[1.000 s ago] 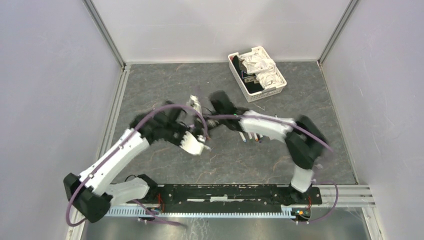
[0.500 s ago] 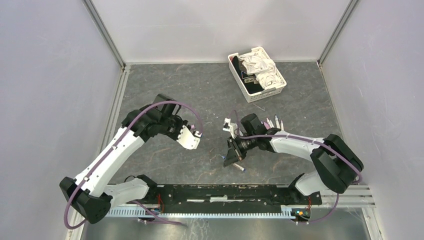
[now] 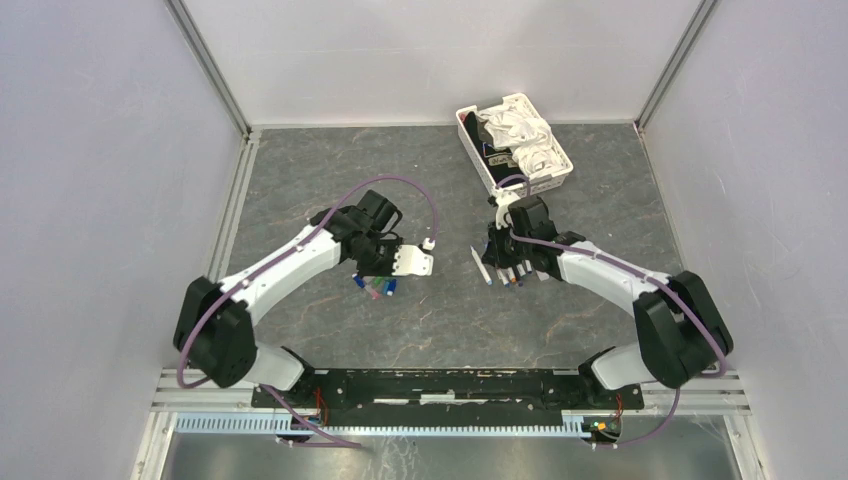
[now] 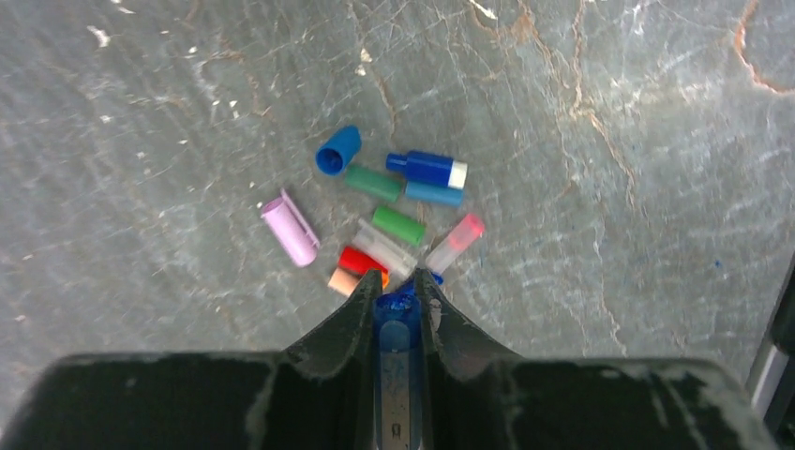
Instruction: Open the pen caps
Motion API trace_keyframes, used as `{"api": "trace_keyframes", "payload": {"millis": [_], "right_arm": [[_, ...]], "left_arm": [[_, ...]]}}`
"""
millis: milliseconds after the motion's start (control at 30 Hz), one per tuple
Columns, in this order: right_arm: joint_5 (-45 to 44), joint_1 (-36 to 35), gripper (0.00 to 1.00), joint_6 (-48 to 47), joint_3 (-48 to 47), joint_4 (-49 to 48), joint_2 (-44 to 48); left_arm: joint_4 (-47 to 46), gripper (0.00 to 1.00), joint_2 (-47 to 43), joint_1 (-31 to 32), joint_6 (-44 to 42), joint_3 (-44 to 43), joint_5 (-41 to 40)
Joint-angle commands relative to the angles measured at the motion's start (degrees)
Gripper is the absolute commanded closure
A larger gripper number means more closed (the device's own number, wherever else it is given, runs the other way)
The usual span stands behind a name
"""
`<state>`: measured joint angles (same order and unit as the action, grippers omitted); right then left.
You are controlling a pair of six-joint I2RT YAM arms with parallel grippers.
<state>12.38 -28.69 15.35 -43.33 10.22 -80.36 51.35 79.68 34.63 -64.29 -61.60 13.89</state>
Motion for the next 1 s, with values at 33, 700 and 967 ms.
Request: {"api": "trace_keyframes", "payload": {"millis": [33,700,967], "right_arm": [[-11.90,-0.31,1.00,2.71,-4.67,-7.25,-6.03],[-14.20,-1.76,0.90,-0.98,-11.68,-10.69,-20.88],[-14.56,-1.99,0.74,-1.60,-10.36,-10.49,-19.74]], "left_arm": [[-8.11,0.75,5.38,1.07,7.80,0.98,0.21],[-12.93,0.66,7.69,2.11,14.60,-0.20,1.99],[-8.40,0.01,2.29,0.81,22.22,-9.44,1.11]]}}
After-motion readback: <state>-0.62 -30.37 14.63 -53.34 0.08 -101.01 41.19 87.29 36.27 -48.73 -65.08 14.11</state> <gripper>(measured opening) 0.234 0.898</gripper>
